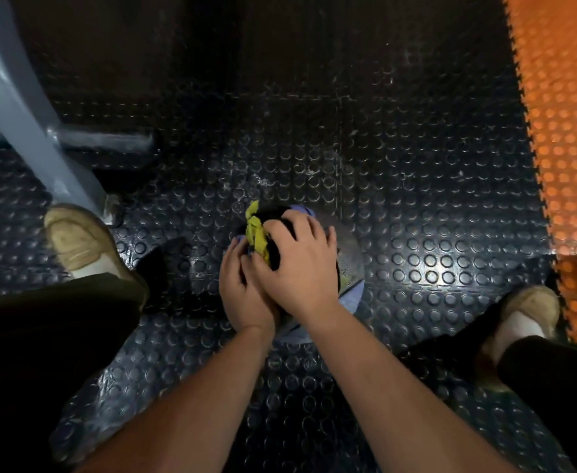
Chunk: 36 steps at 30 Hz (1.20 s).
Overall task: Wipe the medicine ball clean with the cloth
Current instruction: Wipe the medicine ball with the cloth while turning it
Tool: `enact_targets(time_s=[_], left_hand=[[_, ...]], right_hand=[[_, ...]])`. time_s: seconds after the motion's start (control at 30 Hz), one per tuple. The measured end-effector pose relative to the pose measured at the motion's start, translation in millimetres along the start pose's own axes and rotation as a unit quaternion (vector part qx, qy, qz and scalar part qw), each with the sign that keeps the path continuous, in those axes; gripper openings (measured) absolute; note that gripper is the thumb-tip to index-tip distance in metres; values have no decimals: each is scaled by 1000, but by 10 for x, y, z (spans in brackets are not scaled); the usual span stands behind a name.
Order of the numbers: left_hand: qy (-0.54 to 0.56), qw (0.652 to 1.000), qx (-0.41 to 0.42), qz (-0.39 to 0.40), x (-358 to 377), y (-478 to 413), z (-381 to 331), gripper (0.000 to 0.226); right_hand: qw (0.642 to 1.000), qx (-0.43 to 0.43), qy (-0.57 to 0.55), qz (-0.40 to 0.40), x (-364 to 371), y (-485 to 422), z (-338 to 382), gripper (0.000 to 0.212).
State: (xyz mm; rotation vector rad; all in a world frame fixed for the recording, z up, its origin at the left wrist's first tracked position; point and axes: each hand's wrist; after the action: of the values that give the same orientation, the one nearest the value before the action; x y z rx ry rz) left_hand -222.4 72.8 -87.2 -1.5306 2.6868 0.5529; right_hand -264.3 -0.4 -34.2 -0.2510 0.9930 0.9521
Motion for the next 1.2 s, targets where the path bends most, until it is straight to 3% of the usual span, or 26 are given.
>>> enact_targets(time_s=[0.13, 0.3, 0.43, 0.53, 0.67, 0.83, 0.9, 1.0, 1.1, 1.2], left_hand=[[8, 999, -16, -28, -9, -30, -51, 27], [-4, 1000, -19, -9, -6, -83, -73, 31], [-15, 999, -16, -25, 64, -106, -65, 26], [-16, 998, -39, -52, 162, -124, -118, 35], [-50, 996, -46, -65, 233, -137, -155, 29], [-40, 995, -50, -74, 213, -133, -148, 41], [-12, 996, -52, -71, 183, -144, -148, 35], [18, 996, -70, -50, 160, -209, -189, 26], [13, 996, -82, -29, 102, -249, -247, 25], [19, 996, -84, -39, 46, -276, -241, 25]], right_hand=[[999, -33, -35, -8, -83, -169, -106, 38], [966, 138, -208, 64, -354, -465, -507, 29], [949, 186, -237, 93, -410, -642, -534, 25], [976, 141, -162, 34, -322, -571, -397, 30], [998, 28, -20, -60, -95, -327, -85, 43], [999, -14, -26, -29, -85, -323, -150, 42], [995, 30, -89, -38, -131, -362, -185, 38], [969, 173, -176, -31, -264, -514, -350, 31], [902, 292, -316, 36, -397, -698, -654, 10], [858, 338, -375, 96, -422, -819, -795, 11]])
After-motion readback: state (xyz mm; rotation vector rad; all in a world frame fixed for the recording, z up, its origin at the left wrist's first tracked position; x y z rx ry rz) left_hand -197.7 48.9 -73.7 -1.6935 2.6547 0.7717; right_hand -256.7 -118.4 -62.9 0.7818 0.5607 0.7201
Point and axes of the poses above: each hand's wrist, its own y-axis away from the middle knuckle, its own x-axis out of the palm, z = x × y, and after that the axes turned 14 degrees about z, right-handed
